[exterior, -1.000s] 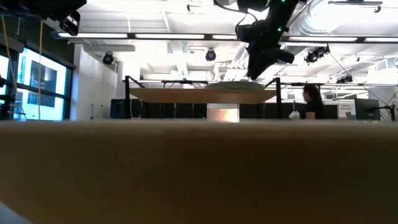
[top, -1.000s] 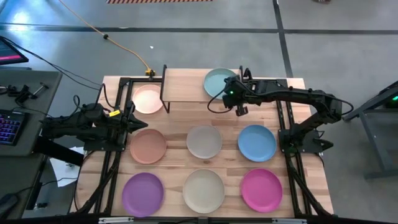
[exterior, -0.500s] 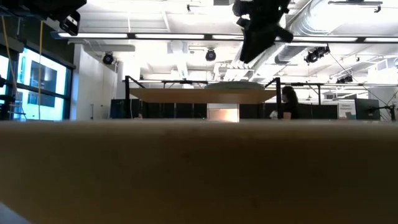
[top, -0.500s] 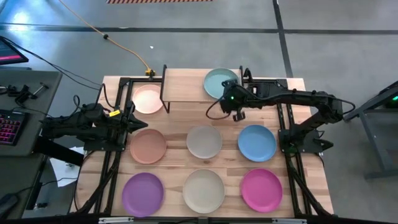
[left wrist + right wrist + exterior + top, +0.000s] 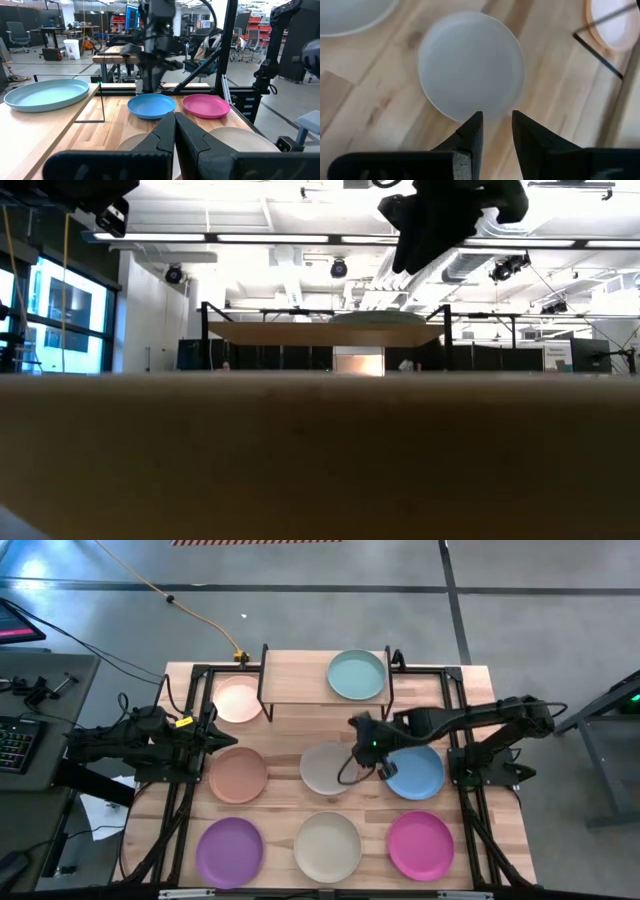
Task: Place and stack plates onto a shelf
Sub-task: Stack the top light gray plate into the light green plate on the shelf
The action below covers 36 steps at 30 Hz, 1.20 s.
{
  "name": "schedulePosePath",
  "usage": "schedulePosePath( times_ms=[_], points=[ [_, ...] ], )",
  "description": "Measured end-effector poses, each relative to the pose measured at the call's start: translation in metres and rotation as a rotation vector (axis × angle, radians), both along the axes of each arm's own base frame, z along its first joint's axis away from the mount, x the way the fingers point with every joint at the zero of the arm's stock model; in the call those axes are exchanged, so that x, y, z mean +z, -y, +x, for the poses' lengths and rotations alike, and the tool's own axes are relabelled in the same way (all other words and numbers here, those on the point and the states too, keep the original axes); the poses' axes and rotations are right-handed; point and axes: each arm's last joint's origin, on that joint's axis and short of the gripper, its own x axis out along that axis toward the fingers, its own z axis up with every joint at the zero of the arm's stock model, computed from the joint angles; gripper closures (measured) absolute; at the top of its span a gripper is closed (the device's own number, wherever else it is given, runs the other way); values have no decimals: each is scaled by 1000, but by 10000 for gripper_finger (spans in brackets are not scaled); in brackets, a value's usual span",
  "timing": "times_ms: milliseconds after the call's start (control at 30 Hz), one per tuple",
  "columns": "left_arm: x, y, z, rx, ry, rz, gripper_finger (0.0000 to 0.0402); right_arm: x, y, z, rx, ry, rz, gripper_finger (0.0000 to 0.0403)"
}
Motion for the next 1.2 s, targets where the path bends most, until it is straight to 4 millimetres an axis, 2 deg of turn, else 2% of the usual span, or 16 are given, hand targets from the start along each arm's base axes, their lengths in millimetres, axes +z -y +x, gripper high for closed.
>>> schedulePosePath(
  times_ms=[333, 667, 1200],
  points=[
    [0, 0, 0, 0, 0, 0, 401, -48, -9, 0, 57, 66, 52, 318],
    [0, 0, 0, 0, 0, 0, 401, -80, -15, -3, 119, 115, 120, 318],
    [0, 0, 0, 0, 0, 0, 401, -114, -33, 28, 187, 30, 134, 318]
  ],
)
